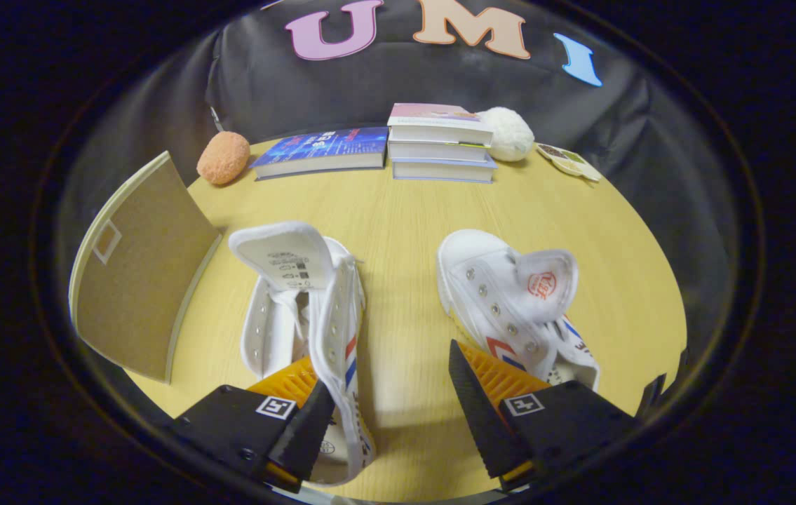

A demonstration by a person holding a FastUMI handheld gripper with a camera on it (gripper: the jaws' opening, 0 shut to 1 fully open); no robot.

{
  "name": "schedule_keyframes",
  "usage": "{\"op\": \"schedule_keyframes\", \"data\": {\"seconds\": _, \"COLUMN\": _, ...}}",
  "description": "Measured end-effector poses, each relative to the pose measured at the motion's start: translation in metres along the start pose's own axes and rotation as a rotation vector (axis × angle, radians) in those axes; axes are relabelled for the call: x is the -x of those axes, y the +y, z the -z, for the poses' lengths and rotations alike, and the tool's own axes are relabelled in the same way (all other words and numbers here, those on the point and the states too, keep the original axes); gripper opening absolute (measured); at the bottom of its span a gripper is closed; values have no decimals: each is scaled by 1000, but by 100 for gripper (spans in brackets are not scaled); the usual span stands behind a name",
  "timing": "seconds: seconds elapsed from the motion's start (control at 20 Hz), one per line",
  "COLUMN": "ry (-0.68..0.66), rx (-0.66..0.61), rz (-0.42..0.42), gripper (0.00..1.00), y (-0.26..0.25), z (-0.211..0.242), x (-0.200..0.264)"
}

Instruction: Open the storage box then place both shoes into the box .Put the left shoe in first, then the right shoe, with the right side of both shoes facing outward in a uniform manner.

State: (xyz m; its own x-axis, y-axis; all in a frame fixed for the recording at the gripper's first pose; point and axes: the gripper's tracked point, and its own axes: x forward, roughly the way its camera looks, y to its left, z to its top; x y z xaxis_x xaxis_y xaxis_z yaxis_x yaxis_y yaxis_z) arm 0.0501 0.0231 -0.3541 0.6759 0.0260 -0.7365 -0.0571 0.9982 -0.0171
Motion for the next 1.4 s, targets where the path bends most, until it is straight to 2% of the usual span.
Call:
{"op": "schedule_keyframes", "data": {"seconds": 0.1, "ry": -28, "rx": 22, "rz": -29, "gripper": 92, "y": 5, "z": -5, "x": -9}}
{"op": "schedule_keyframes", "data": {"seconds": 0.2, "ry": -54, "rx": 43, "rz": -62, "gripper": 84, "y": 14, "z": -7, "x": -14}}
{"op": "schedule_keyframes", "data": {"seconds": 0.35, "ry": -80, "rx": 51, "rz": -52, "gripper": 72, "y": 15, "z": -6, "x": -13}}
{"op": "schedule_keyframes", "data": {"seconds": 0.55, "ry": -84, "rx": -42, "rz": -87, "gripper": 73, "y": 15, "z": -4, "x": -12}}
{"op": "schedule_keyframes", "data": {"seconds": 0.6, "ry": -94, "rx": -75, "rz": -146, "gripper": 51, "y": 30, "z": -2, "x": -15}}
{"op": "schedule_keyframes", "data": {"seconds": 0.65, "ry": -105, "rx": -78, "rz": -169, "gripper": 30, "y": 38, "z": -2, "x": -14}}
{"op": "schedule_keyframes", "data": {"seconds": 0.7, "ry": -131, "rx": -59, "rz": -147, "gripper": 9, "y": 35, "z": -6, "x": -15}}
{"op": "schedule_keyframes", "data": {"seconds": 0.85, "ry": -126, "rx": -44, "rz": -93, "gripper": 3, "y": 36, "z": -7, "x": -10}}
{"op": "schedule_keyframes", "data": {"seconds": 1.15, "ry": -144, "rx": -18, "rz": 11, "gripper": 2, "y": 40, "z": -12, "x": -5}}
{"op": "schedule_keyframes", "data": {"seconds": 1.4, "ry": -153, "rx": 91, "rz": 146, "gripper": 2, "y": 47, "z": -23, "x": 7}}
